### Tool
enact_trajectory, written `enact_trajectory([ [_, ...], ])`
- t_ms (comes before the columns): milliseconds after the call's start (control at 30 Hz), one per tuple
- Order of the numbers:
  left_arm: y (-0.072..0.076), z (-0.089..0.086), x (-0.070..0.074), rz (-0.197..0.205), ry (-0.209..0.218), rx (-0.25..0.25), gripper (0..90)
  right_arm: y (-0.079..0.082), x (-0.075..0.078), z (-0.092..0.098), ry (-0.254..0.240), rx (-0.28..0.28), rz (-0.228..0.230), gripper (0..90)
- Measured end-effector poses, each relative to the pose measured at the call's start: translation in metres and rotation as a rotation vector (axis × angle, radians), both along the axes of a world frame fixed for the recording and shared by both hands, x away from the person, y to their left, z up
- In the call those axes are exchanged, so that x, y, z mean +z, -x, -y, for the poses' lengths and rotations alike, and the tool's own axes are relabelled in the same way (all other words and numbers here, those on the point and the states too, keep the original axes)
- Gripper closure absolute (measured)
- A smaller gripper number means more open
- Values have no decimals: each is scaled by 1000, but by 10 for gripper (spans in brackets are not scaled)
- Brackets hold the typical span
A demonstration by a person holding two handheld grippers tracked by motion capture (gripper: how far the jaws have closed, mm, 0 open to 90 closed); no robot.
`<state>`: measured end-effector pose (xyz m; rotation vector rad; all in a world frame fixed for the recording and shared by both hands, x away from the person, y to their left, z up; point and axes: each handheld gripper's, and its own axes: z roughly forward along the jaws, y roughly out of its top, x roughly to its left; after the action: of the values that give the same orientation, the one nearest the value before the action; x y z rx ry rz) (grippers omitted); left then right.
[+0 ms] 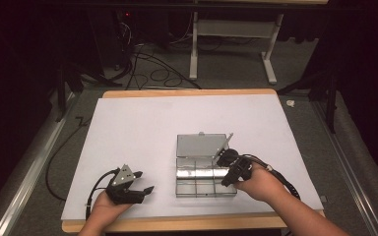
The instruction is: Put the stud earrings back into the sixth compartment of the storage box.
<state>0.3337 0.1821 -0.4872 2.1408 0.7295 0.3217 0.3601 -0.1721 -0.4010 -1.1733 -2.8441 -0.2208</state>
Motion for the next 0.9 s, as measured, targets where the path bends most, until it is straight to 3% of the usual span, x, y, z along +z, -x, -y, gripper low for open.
enact_trajectory([
  [167,-1,0,0,-10,3,1,296,-3,-16,-2,14,25,-15,850],
  [333,-1,0,0,-6,3,-2,296,-5,-26,-2,22,0,-34,850],
  [900,-1,0,0,-6,0,0,296,-7,-31,-4,26,0,-36,801],
])
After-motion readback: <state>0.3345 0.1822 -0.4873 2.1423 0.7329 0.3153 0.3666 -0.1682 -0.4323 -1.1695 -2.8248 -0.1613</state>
